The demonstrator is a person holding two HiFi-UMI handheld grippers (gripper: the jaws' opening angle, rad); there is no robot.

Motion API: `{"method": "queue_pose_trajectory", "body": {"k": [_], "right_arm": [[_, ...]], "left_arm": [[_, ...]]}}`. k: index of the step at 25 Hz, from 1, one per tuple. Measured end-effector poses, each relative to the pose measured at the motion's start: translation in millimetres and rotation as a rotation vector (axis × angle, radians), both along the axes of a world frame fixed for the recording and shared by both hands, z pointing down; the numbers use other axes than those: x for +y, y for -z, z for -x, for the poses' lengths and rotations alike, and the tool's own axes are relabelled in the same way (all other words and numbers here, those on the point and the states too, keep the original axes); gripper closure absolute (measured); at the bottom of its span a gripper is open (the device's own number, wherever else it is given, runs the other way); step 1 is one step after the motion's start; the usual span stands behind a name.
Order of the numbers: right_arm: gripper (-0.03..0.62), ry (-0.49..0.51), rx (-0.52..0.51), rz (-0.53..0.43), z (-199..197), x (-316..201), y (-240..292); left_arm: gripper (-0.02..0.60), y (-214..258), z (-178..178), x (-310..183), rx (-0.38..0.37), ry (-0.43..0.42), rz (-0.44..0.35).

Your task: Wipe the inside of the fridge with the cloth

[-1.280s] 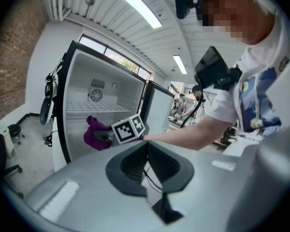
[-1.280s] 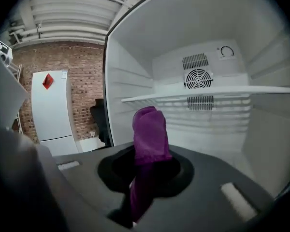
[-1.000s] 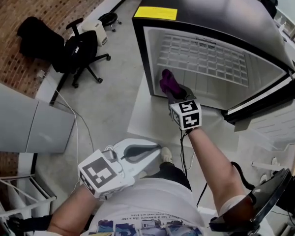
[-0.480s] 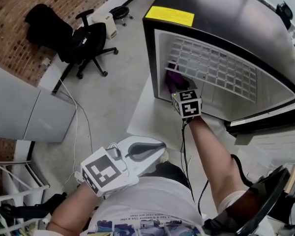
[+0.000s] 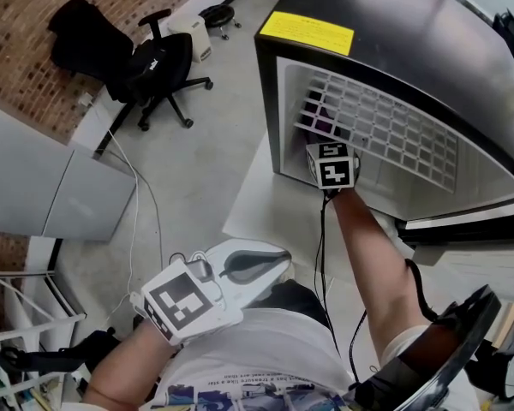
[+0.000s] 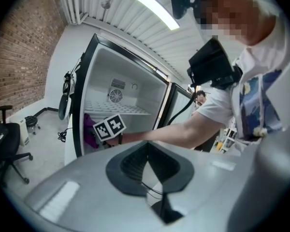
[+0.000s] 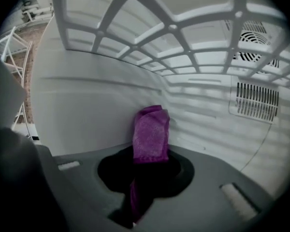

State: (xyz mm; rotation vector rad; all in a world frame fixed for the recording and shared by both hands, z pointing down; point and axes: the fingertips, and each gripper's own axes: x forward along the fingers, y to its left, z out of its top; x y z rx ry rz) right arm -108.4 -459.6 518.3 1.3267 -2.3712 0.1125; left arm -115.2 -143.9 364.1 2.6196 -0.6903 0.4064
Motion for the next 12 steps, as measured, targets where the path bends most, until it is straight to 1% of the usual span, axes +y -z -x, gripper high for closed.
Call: {"method": "queue_pose_trajectory", "body": {"k": [3,6,9,12], "right_arm": [[0.542,-0.023,0.028,-0.021,-1,-3,2],[0.542,-0.063,0.029,-0.031,-1,-5,5],[0.542,-0.116,0.026,-0.032,-10,-7,6],[0.542,-0.166,0.046,-0.045,-28,-7,10]], "left_arm": [[0.575,-3,3,-1,-0.004,-0.001,-0.007],[0.575,-2,7,0,-0.004,-0.004,-0.007],[0.575,0,9,3,-0.004,-0.011,-0.008],[0.575,2,8,5,-0.002,-0.015,0.004]]}}
